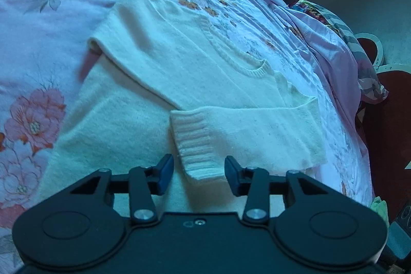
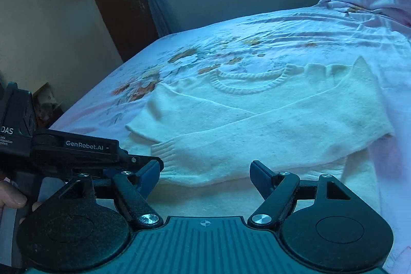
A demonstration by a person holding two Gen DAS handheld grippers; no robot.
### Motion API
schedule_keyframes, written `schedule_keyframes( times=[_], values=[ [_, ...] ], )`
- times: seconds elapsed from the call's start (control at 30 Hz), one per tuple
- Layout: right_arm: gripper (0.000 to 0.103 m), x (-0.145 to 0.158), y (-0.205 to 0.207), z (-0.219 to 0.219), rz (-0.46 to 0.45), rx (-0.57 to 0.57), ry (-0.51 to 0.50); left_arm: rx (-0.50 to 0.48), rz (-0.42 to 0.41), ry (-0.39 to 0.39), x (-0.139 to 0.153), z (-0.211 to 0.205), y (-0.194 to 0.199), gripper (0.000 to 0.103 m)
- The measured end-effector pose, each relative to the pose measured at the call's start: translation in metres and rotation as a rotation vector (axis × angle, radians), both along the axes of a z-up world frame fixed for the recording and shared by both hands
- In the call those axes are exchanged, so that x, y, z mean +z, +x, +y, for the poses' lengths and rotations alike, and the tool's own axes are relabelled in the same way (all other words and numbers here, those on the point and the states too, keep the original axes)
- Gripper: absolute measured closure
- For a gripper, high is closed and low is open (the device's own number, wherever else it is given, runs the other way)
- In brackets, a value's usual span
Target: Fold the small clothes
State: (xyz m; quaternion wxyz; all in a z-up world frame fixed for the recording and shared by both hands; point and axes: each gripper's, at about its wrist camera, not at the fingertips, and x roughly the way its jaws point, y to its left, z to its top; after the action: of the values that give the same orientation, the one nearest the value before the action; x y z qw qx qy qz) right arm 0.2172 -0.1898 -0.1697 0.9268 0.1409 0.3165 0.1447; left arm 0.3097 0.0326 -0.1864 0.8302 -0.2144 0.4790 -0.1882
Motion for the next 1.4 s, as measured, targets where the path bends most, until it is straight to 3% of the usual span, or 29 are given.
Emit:
schedule_keyframes(
  times=[0.07,0.13,0.2,0.3,0.47,0.57,0.73,0.83,1.03,1.17,1.27,1.4],
  values=[
    [0.026,-0.002,-0.004,-0.006,0.005,-0.015,-0.001,0.005,0.014,-0.037,-0.008,-0.003,0.003,0.072],
    [0.026,-0.003,-0.013,-0.013,0.009,-0.036,0.010,0.012,0.024,-0.065,-0.015,-0.007,0.008,0.087],
    [0.026,-0.003,-0.017,-0.018,0.009,-0.058,0.012,0.031,0.028,-0.080,-0.020,-0.010,0.011,0.095],
    [0.026,-0.003,-0.018,-0.026,0.012,-0.091,0.011,0.074,-0.032,-0.068,-0.009,-0.014,0.010,0.098],
    [0.026,-0.002,-0.015,-0.036,0.002,-0.135,0.005,0.158,-0.191,-0.114,0.037,0.005,0.004,0.098],
    [0.026,-0.001,-0.012,-0.039,0.000,-0.149,0.012,0.206,-0.271,-0.089,0.056,0.027,-0.002,0.098],
    [0.026,-0.007,-0.004,-0.033,0.015,-0.152,0.005,0.192,-0.151,0.021,0.015,0.037,-0.001,0.098],
    [0.026,-0.009,0.003,-0.032,0.023,-0.160,-0.017,0.196,-0.098,0.030,-0.006,0.042,-0.005,0.098],
    [0.026,-0.001,0.034,-0.040,0.003,-0.202,-0.081,0.205,-0.151,0.033,0.005,0.046,-0.011,0.098],
    [0.026,-0.007,0.056,-0.043,0.030,-0.222,-0.110,0.207,-0.125,0.071,-0.005,0.044,-0.008,0.098],
    [0.026,-0.016,0.064,-0.045,0.066,-0.225,-0.143,0.200,-0.174,0.159,0.004,0.039,-0.012,0.082],
    [0.027,-0.026,0.068,-0.051,0.111,-0.229,-0.177,0.221,-0.158,0.163,0.010,0.053,-0.015,0.082]
  ],
)
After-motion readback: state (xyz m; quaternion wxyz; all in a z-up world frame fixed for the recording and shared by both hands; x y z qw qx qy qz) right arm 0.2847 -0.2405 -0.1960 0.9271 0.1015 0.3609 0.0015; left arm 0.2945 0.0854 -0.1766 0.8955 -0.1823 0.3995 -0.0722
